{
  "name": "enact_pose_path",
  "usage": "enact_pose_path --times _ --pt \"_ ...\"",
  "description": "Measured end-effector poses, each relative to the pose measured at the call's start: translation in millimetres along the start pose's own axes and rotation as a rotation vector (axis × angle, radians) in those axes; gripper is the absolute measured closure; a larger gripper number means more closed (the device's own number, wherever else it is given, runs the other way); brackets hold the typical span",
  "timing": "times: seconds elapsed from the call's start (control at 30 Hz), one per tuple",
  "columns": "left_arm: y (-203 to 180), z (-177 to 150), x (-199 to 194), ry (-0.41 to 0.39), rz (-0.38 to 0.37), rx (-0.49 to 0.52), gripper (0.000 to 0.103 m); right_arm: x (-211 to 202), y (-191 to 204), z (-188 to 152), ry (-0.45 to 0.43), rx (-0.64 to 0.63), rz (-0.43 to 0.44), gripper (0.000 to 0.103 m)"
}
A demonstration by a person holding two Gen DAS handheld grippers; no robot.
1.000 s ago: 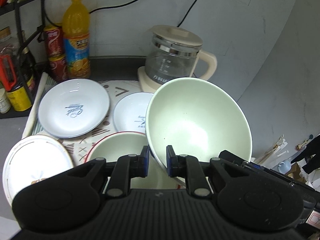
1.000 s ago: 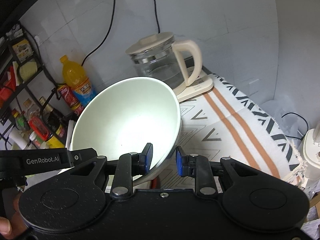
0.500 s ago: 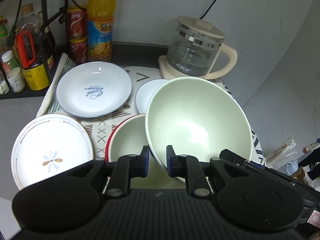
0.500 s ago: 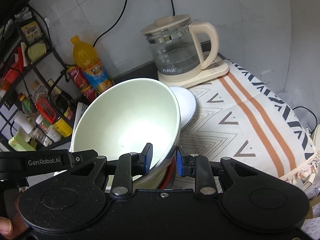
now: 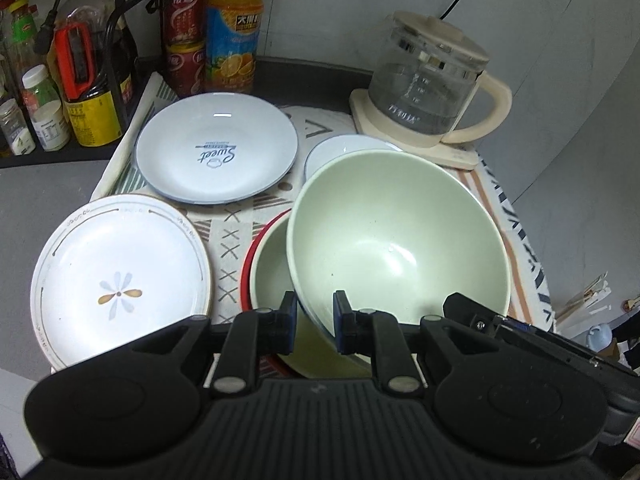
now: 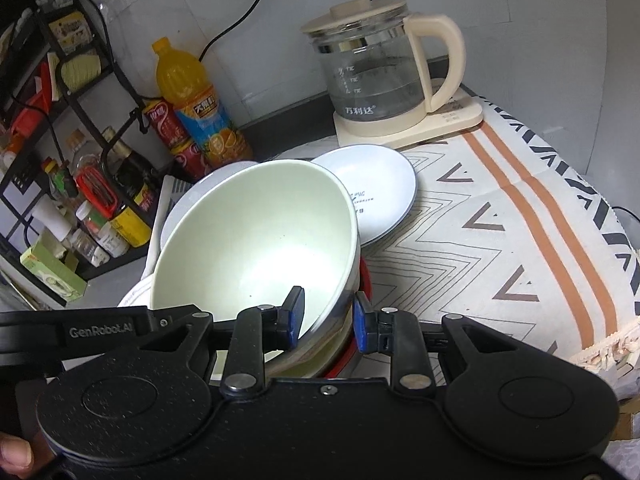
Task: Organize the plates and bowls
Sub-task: 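Lift the smaller green bowl with both grippers over the bowl stack, then lower the smaller bowl into the stack and open both grippers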
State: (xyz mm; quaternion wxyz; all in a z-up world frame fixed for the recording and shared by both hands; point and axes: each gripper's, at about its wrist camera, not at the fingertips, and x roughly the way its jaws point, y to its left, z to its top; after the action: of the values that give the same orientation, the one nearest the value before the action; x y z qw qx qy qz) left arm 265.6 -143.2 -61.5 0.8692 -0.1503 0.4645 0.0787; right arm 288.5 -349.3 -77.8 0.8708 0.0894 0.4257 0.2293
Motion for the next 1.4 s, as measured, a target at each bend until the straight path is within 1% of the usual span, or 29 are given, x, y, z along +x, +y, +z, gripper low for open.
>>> enact_pose_path --times 0.27,0.33,0.43,0.53,0.57,0.6,0.63,0.7,0.83,0.9,0.93,0.97,1.0,1.1,1.13,1.17,1.2,1.27,1.3,1.33,1.37,1.4 --pt "4.7 -5.9 10.3 0.044 0.031 -0.001 0.086 7.4 4.9 -2.1 0.03 -0.021 -0.01 0.076" --pt "5.7 -6.4 12.4 0.056 0.034 -0.001 0.084 9.8 5.7 -3.1 0.038 -0.016 -0.01 0.076" --pt "5.4 -6.4 14.0 0.061 0.048 0.014 0.084 12.2 6.1 -4.6 0.047 -0.008 -0.014 0.076" --pt "5.3 -4.8 15.3 0.069 0.051 0.027 0.081 9.7 8.4 -5.5 0.039 -0.014 -0.013 0.074" --pt "6.1 -4.0 15.5 0.072 0.05 0.025 0.078 8.5 9.7 -5.2 0.036 -0.02 -0.017 0.073" --pt "6.6 -3.4 14.9 0.07 0.054 0.022 0.072 6.8 10.9 -5.2 0.029 -0.025 -0.02 0.072" --pt "7.5 -2.5 13.4 0.063 0.058 0.02 0.07 5.6 11.5 -5.2 0.025 -0.027 -0.022 0.072" --pt "8.5 0.1 8.4 0.036 0.054 0.02 0.059 4.0 11.5 -5.0 0.023 -0.025 -0.022 0.072" --pt "10.5 5.3 0.5 0.012 0.055 0.011 0.05 -2.5 14.6 -4.9 0.008 -0.029 -0.021 0.072" --pt "13.9 5.7 -3.4 -0.003 0.067 0.001 0.041 -6.3 16.7 -5.5 -0.003 -0.033 -0.018 0.068" --pt "15.8 5.3 -5.7 -0.012 0.075 -0.002 0.039 -8.5 17.8 -6.3 -0.01 -0.036 -0.021 0.059" --pt "17.8 4.5 -7.5 -0.017 0.083 -0.004 0.035 -10.6 19.1 -7.3 -0.019 -0.038 -0.025 0.053" --pt "19.7 3.5 -8.8 -0.019 0.096 -0.006 0.032 -12.6 20.4 -8.6 -0.026 -0.04 -0.024 0.051" --pt "27.8 0.5 -12.8 -0.019 0.114 -0.021 0.029 -16.6 23.9 -12.5 -0.03 -0.045 -0.015 0.046" --pt "31.2 -0.5 -14.7 -0.018 0.112 -0.03 0.028 -18.1 25.4 -13.8 -0.035 -0.048 -0.014 0.042" --pt "34.4 -1.6 -16.3 -0.015 0.109 -0.04 0.024 -20.0 26.9 -15.3 -0.042 -0.053 -0.012 0.037" --pt "37.3 -2.8 -18.0 -0.012 0.106 -0.048 0.021 -21.9 28.3 -16.3 -0.049 -0.057 -0.01 0.034" --pt "43.1 -6.5 -23.1 -0.012 0.11 -0.06 0.021 -26.2 31.3 -18.3 -0.063 -0.064 -0.004 0.023" --pt "45.8 -8.3 -25.8 -0.016 0.117 -0.061 0.02 -28.8 33.1 -19.4 -0.072 -0.068 0.0 0.021" --pt "48.6 -9.9 -28.5 -0.018 0.127 -0.061 0.02 -30.8 34.7 -20.2 -0.078 -0.073 0.004 0.016" --pt "51.6 -11.5 -31.3 -0.022 0.137 -0.064 0.018 -32.9 36.4 -21.5 -0.084 -0.08 0.006 0.01" --pt "55.5 -13.2 -34.4 -0.025 0.146 -0.071 0.015 -34.5 38.4 -22.3 -0.091 -0.086 0.009 0.008"
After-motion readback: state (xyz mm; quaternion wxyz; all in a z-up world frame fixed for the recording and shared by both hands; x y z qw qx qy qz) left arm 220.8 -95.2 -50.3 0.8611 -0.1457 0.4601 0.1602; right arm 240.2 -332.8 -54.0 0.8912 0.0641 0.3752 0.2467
